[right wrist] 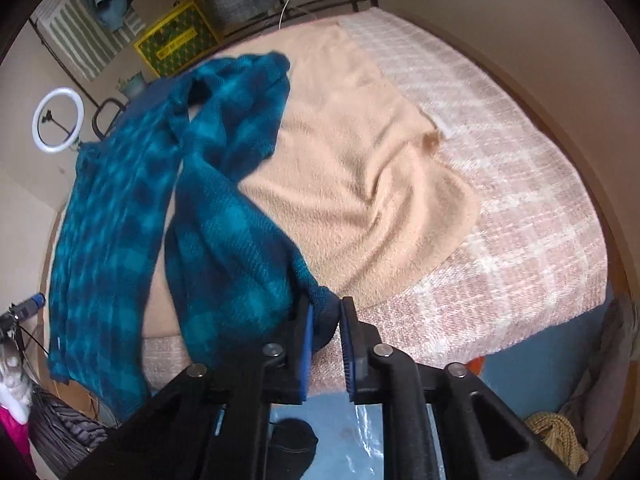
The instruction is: Fold large clothes
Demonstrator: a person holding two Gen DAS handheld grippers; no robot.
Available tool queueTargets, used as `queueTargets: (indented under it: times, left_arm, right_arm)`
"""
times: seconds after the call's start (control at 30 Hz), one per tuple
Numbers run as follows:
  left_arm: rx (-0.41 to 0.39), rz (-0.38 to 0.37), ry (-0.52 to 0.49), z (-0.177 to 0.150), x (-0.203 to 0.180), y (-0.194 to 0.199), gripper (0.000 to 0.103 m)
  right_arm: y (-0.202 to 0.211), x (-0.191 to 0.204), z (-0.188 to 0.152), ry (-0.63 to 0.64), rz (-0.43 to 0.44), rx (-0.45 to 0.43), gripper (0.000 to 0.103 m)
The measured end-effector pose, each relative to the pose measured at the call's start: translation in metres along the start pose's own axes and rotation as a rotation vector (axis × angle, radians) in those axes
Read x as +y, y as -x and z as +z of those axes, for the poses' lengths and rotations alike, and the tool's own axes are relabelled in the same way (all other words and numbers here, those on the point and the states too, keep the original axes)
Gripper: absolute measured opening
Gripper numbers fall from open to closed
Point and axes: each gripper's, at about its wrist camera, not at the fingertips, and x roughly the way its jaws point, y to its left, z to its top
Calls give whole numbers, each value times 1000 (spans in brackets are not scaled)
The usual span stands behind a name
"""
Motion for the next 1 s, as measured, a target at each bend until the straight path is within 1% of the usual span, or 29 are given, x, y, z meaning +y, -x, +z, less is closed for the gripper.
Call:
queueTargets:
  times: [0.17,0.33,0.43,0.53,0.63,0.67,0.77,0.8,0.87,0.9,0.93,0.97,1.0]
  left_arm:
    - [-10,-8,-1,0,2,3,22]
    - [-20,-20,3,1,6,5,22]
    - [-33,-32,12,3,9,8,22]
    - [-48,-49,33,5,14,11,22]
    - [-63,-71,73,8,22,15,22]
    - [-67,-77,84,9,24,15,22]
    - [-83,-99,130,10,33,17,22]
    - [-84,-115,151,10,37,16,22]
    - [-72,-136,173,8,40,12,23]
    - [-59,-148,182,7,41,8,30]
    - [-49,-155,187,5,41,3,39]
    - [-40,-163,188,3,41,-1,43]
    - [-30,-171,188,2,40,-7,44]
  right_arm:
    - [43,10,-1,8,12,-86,8]
    - [100,37,5,11,74,-213,8]
    - [130,70,11,57,115,-285,8]
    - [148,120,11,157,172,-310,8]
    - [143,170,3,272,235,-274,7]
    - [135,188,-3,315,259,-239,8]
    - [104,227,-24,424,287,-129,7]
    - [90,242,-35,466,294,-76,7]
    - [64,260,-48,520,290,1,7]
    - [49,267,-55,539,288,46,7]
    - [36,271,-60,556,291,87,7]
    - [26,273,-64,573,296,121,8]
    - [18,275,-67,586,288,143,8]
